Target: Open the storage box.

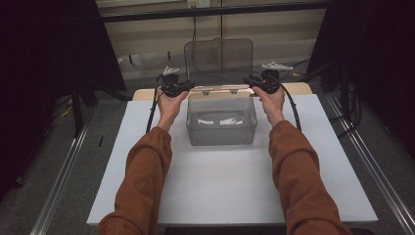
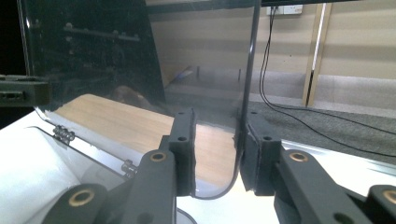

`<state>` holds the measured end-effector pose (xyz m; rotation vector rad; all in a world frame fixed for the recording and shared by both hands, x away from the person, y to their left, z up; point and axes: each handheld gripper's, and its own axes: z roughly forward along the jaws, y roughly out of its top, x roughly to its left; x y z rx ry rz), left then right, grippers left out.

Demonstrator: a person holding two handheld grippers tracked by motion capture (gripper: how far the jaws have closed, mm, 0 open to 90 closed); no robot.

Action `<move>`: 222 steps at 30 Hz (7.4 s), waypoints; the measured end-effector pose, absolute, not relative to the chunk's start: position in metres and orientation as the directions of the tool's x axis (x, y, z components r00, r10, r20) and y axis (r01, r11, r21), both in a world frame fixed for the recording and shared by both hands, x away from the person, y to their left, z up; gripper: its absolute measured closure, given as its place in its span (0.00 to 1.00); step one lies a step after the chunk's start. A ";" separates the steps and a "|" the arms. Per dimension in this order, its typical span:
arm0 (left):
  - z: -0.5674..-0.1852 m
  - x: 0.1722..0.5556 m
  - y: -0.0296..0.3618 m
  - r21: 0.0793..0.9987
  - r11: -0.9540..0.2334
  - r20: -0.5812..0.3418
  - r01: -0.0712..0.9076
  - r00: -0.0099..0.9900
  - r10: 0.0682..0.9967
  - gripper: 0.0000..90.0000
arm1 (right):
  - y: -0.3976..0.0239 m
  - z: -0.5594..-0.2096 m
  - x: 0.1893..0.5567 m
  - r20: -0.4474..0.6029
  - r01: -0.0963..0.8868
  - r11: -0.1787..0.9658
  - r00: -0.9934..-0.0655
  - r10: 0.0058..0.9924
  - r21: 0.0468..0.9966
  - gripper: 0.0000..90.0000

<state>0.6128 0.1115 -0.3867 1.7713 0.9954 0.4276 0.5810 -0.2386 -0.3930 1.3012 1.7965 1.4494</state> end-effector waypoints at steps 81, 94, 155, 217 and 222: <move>-0.396 0.609 0.100 0.854 -0.163 -0.170 0.495 0.560 0.811 0.14 | -0.242 -0.399 0.573 0.212 0.426 -0.046 -0.351 0.912 0.904 0.27; -0.398 0.590 0.108 0.903 -0.171 -0.105 0.395 0.588 0.802 0.07 | -0.242 -0.390 0.552 0.126 0.318 0.008 -0.396 0.910 0.948 0.05; -0.398 0.463 0.154 0.979 -0.074 -0.058 0.189 0.610 0.790 0.02 | -0.246 -0.400 0.429 -0.011 0.144 0.061 -0.326 0.945 0.988 0.00; -0.425 0.333 0.216 0.984 -0.076 -0.013 0.161 0.493 0.870 0.03 | -0.305 -0.429 0.284 -0.028 0.111 0.049 -0.186 0.982 0.993 0.01; -0.426 0.319 0.220 0.983 -0.068 -0.023 0.172 0.482 0.876 0.03 | -0.307 -0.429 0.276 -0.028 0.106 0.048 -0.188 0.982 0.993 0.00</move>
